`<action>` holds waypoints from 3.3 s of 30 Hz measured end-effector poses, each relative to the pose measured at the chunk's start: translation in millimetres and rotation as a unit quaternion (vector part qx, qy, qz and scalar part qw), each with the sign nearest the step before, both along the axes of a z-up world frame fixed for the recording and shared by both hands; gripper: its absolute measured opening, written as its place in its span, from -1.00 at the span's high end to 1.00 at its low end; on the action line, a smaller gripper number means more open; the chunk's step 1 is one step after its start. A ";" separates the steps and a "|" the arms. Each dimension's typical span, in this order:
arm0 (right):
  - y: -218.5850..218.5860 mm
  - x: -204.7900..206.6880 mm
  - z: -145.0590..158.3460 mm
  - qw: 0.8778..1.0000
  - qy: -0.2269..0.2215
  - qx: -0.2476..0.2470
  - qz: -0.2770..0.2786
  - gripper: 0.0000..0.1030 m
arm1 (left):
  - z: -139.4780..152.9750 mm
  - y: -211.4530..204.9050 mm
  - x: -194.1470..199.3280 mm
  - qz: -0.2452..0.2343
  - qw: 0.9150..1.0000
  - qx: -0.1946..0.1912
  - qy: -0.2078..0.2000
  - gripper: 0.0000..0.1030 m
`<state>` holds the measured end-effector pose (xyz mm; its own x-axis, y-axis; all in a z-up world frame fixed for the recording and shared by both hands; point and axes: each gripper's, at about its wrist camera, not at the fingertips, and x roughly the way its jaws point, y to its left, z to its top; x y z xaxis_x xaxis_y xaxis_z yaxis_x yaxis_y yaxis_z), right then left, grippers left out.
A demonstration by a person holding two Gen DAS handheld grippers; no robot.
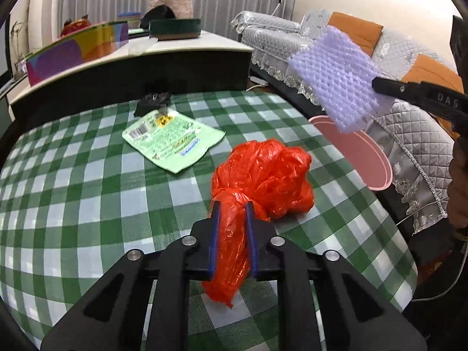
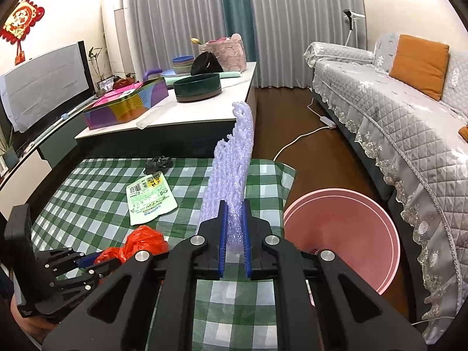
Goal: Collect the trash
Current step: 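Carry the red bag and purple net in both grippers over the pink bucket, then open both grippers to drop the red bag and purple net into the bucket, then move both open grippers back over the remaining trash on the table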
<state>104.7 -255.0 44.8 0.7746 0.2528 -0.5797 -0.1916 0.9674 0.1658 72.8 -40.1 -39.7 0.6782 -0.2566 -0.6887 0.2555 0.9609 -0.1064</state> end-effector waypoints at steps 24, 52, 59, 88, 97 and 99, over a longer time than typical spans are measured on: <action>-15.1 -32.2 20.4 0.997 -0.048 -0.058 -0.019 0.81 | 56.3 -16.4 -9.2 0.046 0.995 0.007 -0.092 0.77; -132.2 -9.9 -10.9 0.986 -0.024 -0.094 -0.137 0.81 | 52.9 -151.0 55.2 -0.041 0.994 0.007 -0.106 0.77; -146.2 5.2 -24.1 0.984 -0.006 -0.095 -0.151 0.81 | 38.4 -185.3 81.2 -0.067 0.993 0.020 -0.095 0.77; -138.7 11.8 -12.2 0.982 -0.016 -0.063 -0.175 0.04 | 62.4 -137.3 76.3 -0.036 0.995 0.011 -0.095 0.50; -91.3 8.3 4.0 0.989 -0.035 -0.051 -0.132 0.04 | 79.2 -75.3 54.3 0.012 0.994 0.014 -0.110 0.50; -79.6 9.2 7.5 0.991 -0.039 -0.049 -0.122 0.04 | 80.0 -56.9 49.9 0.029 0.993 0.015 -0.112 0.50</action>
